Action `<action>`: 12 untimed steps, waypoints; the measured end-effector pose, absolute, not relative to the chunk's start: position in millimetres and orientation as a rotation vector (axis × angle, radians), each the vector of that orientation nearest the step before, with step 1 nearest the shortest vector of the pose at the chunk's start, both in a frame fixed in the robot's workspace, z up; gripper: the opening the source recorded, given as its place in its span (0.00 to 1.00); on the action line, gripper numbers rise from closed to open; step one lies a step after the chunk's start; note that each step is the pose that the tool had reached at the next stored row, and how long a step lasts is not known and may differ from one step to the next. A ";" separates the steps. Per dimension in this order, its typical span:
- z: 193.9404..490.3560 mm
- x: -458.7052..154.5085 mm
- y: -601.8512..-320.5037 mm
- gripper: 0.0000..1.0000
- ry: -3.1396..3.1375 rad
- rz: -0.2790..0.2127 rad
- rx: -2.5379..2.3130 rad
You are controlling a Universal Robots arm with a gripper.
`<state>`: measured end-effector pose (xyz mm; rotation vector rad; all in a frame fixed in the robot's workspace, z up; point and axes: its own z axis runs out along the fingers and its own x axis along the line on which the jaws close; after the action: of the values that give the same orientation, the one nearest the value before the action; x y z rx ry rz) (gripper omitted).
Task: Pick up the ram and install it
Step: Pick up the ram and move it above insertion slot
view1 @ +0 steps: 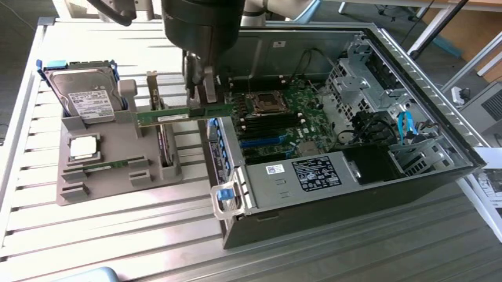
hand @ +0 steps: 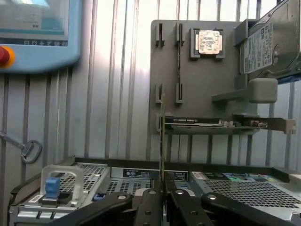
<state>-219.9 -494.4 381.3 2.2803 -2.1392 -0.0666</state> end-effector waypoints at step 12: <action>380.2 -191.8 -494.4 0.14 -2.111 -0.071 2.302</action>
<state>-191.8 -494.4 380.2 2.3017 -2.1111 -0.0712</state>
